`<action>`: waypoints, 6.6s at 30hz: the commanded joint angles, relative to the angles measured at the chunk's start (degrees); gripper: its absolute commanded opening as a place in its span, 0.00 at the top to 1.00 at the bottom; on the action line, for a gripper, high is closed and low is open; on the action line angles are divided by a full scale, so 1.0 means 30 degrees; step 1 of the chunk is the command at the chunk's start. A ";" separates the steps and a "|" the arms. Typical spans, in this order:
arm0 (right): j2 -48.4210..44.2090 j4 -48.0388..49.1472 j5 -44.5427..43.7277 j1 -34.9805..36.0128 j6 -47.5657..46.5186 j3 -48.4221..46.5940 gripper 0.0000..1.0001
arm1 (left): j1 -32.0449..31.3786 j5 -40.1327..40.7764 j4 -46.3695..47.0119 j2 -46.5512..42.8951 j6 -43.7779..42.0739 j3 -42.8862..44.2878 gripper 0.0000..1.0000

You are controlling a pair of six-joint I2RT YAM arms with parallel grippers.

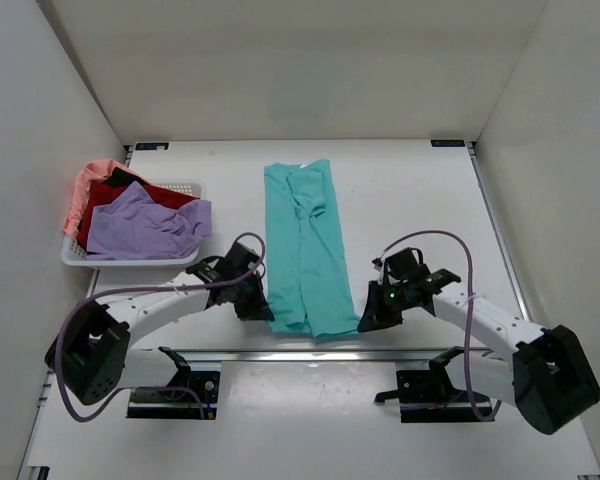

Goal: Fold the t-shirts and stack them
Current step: Fold the folded rectangular tshirt in 1/3 of the way, then grab one side of the 2/3 rectangular tshirt with both arms, then fold the long partially folded tshirt into a neat square, then put the neatly folded tshirt into the corner of the board with the right arm

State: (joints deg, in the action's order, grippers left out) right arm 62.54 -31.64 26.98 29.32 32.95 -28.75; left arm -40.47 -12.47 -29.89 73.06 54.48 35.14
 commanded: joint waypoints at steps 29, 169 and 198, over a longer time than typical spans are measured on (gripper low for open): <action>1.8437 -0.4134 0.1230 -0.4910 -0.6560 -2.4483 0.69 | 0.8303 0.0146 -0.2726 1.4231 -0.4068 1.9780 0.52; 2.5790 -0.9465 -1.0489 -0.8272 -0.8870 -3.1546 1.00 | 0.8568 -0.0941 -0.4950 0.8780 -0.2983 1.7408 0.27; 3.3612 0.0346 -1.5616 -1.4928 -1.7107 -4.3324 1.00 | 0.5112 -0.2406 -0.4774 0.9953 -0.3774 1.4275 0.33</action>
State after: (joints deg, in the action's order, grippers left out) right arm 161.64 -38.26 -18.52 -12.91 -16.34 -155.83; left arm -23.57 -18.09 -45.06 102.72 43.97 77.65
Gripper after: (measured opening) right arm 0.099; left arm 0.670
